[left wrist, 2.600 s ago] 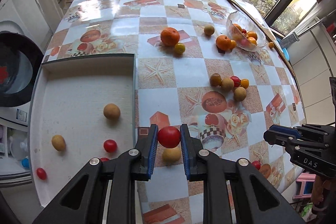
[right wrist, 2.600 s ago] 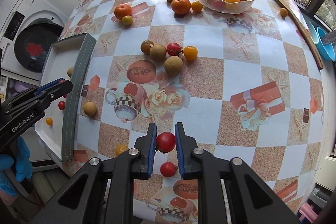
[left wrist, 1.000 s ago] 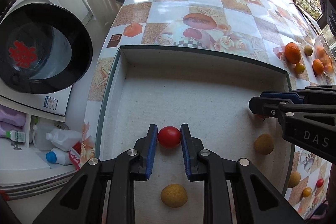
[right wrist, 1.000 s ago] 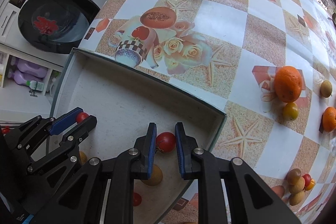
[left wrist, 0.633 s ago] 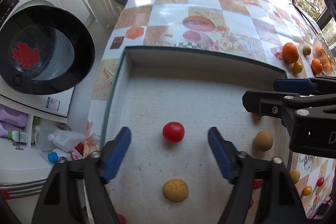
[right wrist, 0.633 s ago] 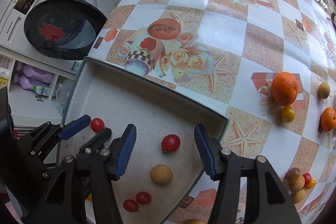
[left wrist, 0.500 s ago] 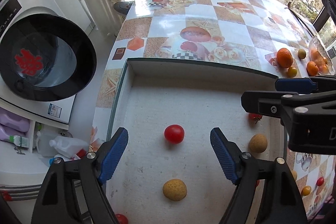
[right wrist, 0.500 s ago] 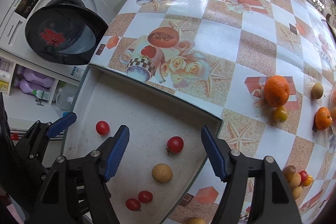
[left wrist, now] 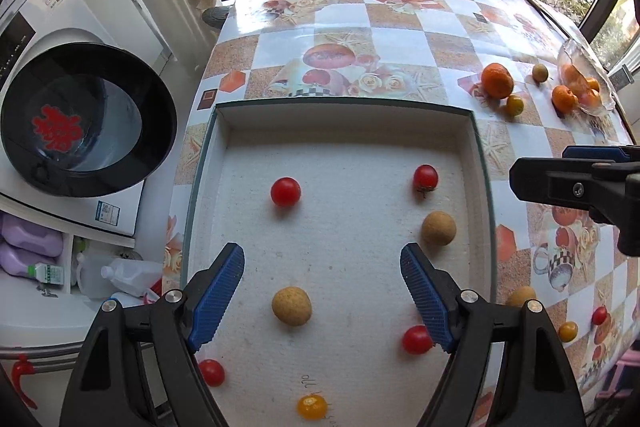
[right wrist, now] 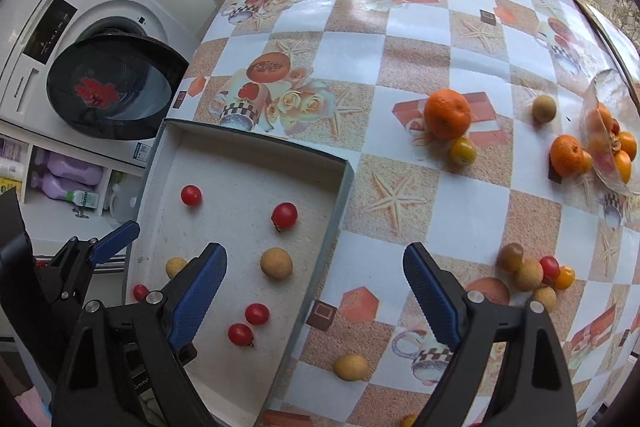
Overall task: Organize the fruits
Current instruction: 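Move both open grippers back to the fruit cluster on the table, then grasp a brown round fruit with the left gripper while the right gripper grasps a yellow kumquat, then carry the brown fruit and the kumquat into the white tray and release both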
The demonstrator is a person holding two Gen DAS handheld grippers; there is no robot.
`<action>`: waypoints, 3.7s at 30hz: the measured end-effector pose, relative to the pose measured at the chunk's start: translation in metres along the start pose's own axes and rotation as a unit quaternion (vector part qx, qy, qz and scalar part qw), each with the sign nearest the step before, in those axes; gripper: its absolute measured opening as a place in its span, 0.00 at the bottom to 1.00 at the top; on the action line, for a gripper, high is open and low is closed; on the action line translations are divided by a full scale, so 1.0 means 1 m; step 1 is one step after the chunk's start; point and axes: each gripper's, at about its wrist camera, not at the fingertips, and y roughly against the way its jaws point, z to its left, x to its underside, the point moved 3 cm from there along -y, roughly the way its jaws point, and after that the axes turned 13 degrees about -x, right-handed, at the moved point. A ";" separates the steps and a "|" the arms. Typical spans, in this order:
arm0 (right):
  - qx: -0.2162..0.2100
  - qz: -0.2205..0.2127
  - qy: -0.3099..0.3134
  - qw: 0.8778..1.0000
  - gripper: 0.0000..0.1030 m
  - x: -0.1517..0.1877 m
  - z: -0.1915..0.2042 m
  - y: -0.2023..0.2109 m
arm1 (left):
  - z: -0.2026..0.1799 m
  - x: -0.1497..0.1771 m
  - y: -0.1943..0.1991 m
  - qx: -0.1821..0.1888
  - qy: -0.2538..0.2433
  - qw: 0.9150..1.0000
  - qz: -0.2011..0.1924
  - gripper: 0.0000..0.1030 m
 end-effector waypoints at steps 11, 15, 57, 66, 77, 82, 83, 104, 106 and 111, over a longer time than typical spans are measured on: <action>0.052 -0.006 -0.100 0.994 0.89 0.078 -0.100 0.061 | -0.065 0.013 0.049 0.036 -0.052 0.998 -0.026 0.79; 0.069 -0.003 -0.134 0.989 0.89 0.105 -0.134 0.074 | -0.096 0.020 0.062 0.050 -0.083 0.995 -0.034 0.79; 0.054 -0.051 0.016 0.997 0.21 0.044 -0.197 0.056 | -0.249 -0.055 0.003 0.077 -0.157 0.983 -0.064 0.62; 0.042 -0.062 -0.060 0.995 0.21 0.062 -0.217 0.080 | -0.252 -0.051 0.014 0.139 -0.141 0.980 -0.027 0.23; 0.035 -0.058 -0.086 0.994 0.21 0.086 -0.207 0.097 | -0.204 -0.030 0.041 0.147 -0.093 0.985 -0.014 0.23; 0.033 -0.055 -0.085 0.994 0.21 0.090 -0.192 0.102 | -0.185 -0.025 0.050 0.142 -0.069 0.987 -0.009 0.23; 0.033 -0.054 -0.083 0.995 0.21 0.090 -0.188 0.103 | -0.181 -0.024 0.052 0.142 -0.064 0.988 -0.010 0.23; 0.018 -0.018 0.015 1.000 0.21 0.057 -0.067 0.067 | -0.041 -0.009 0.049 0.098 0.037 0.994 -0.026 0.23; 0.012 -0.014 0.026 1.000 0.21 0.051 -0.052 0.059 | -0.024 -0.009 0.043 0.086 0.046 0.995 -0.026 0.23; -0.004 -0.004 0.045 0.999 0.21 0.032 -0.019 0.036 | 0.013 -0.009 0.024 0.063 0.071 0.995 -0.019 0.23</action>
